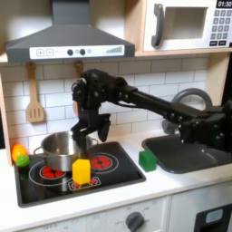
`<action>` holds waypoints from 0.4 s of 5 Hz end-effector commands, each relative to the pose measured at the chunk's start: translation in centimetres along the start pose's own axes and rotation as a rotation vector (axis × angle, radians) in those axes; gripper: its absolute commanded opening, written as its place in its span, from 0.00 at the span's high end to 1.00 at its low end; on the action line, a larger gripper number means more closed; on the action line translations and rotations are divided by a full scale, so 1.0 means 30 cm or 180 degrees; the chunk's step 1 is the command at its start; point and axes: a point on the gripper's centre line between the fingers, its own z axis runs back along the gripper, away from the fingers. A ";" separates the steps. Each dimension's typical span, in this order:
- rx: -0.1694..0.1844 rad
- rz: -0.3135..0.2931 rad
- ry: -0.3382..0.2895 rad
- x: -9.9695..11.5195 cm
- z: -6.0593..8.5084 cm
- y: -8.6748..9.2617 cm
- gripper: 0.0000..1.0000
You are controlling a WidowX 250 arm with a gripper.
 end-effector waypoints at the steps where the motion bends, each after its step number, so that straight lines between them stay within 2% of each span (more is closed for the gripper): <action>1: -0.0086 -0.0157 0.0072 -0.086 0.016 -0.044 0.00; 2: -0.0127 -0.0276 0.0048 -0.131 0.049 -0.070 0.00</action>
